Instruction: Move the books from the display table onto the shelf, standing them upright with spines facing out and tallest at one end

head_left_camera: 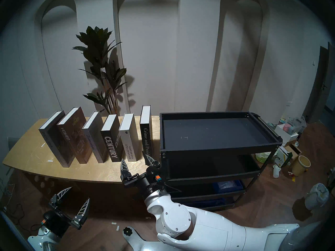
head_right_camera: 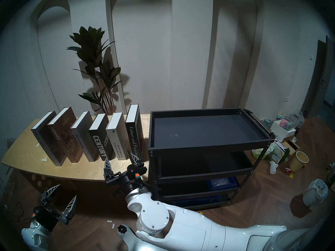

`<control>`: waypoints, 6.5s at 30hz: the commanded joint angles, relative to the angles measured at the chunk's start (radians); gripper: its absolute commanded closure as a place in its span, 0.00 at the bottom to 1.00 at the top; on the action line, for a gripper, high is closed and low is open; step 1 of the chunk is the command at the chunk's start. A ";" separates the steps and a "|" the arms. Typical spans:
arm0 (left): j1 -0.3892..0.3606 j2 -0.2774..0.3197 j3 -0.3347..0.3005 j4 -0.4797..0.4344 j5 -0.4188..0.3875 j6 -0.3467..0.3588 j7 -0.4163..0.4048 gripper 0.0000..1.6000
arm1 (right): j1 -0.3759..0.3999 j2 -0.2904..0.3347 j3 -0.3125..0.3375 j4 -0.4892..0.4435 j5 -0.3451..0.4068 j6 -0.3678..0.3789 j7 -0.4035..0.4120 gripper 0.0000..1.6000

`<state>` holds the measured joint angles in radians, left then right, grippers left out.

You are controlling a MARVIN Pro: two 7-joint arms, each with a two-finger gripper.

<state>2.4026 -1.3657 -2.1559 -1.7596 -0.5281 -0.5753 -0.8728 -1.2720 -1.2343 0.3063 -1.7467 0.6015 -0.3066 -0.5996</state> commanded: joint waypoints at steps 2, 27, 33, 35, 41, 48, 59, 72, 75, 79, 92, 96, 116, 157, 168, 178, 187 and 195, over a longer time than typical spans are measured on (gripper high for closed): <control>0.004 0.000 -0.002 -0.013 -0.001 -0.001 -0.002 0.00 | 0.101 -0.001 -0.061 -0.058 0.088 0.007 -0.085 0.00; -0.002 0.001 0.000 -0.001 -0.001 -0.002 -0.001 0.00 | 0.254 -0.217 -0.206 0.183 0.010 -0.092 -0.224 0.00; -0.003 0.002 0.000 0.000 -0.001 -0.002 -0.001 0.00 | 0.284 -0.276 -0.236 0.246 0.008 -0.097 -0.245 0.00; -0.003 0.002 0.000 0.001 -0.001 -0.002 -0.001 0.00 | 0.293 -0.292 -0.249 0.268 0.008 -0.100 -0.254 0.00; -0.004 0.002 0.000 0.002 -0.001 -0.002 -0.001 0.00 | 0.319 -0.338 -0.285 0.330 0.012 -0.106 -0.281 0.00; -0.005 0.002 0.000 0.004 -0.001 -0.002 -0.002 0.00 | 0.343 -0.403 -0.309 0.404 0.023 -0.114 -0.326 0.00; -0.005 0.002 0.000 0.004 -0.001 -0.002 -0.002 0.00 | 0.376 -0.503 -0.332 0.520 0.068 -0.136 -0.419 0.00; -0.006 0.002 0.000 0.003 -0.001 -0.003 -0.002 0.00 | 0.428 -0.611 -0.353 0.627 0.148 -0.176 -0.543 0.00; -0.006 0.002 0.000 0.003 -0.001 -0.003 -0.002 0.00 | 0.443 -0.639 -0.364 0.652 0.166 -0.186 -0.570 0.00; -0.006 0.002 0.000 0.003 -0.001 -0.003 -0.003 0.00 | 0.464 -0.668 -0.384 0.679 0.190 -0.200 -0.605 0.00; -0.006 0.002 0.000 0.002 -0.001 -0.003 -0.003 0.00 | 0.523 -0.746 -0.467 0.755 0.270 -0.248 -0.704 0.00; -0.006 0.002 0.000 0.002 -0.001 -0.003 -0.003 0.00 | 0.539 -0.769 -0.494 0.781 0.299 -0.262 -0.730 0.00; -0.005 0.001 -0.001 -0.001 -0.001 -0.003 -0.005 0.00 | 0.569 -0.773 -0.556 0.895 0.458 -0.342 -0.684 0.00; -0.005 0.001 -0.001 0.000 -0.001 -0.003 -0.006 0.00 | 0.589 -0.773 -0.504 0.921 0.482 -0.336 -0.563 0.00; -0.006 0.001 -0.001 0.001 -0.001 -0.003 -0.006 0.00 | 0.605 -0.773 -0.507 0.923 0.450 -0.282 -0.565 0.00; -0.006 0.001 -0.001 0.002 -0.001 -0.003 -0.006 0.00 | 0.606 -0.773 -0.509 0.939 0.432 -0.236 -0.546 0.00; -0.007 0.001 -0.001 0.003 -0.001 -0.003 -0.006 0.00 | 0.627 -0.773 -0.504 0.948 0.416 -0.196 -0.517 0.00; -0.007 0.002 0.000 0.004 -0.001 -0.003 -0.006 0.00 | 0.634 -0.773 -0.500 0.943 0.404 -0.166 -0.494 0.00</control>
<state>2.3966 -1.3653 -2.1556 -1.7458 -0.5283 -0.5755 -0.8767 -0.6585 -1.9901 -0.1998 -0.7926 1.0253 -0.4917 -1.1124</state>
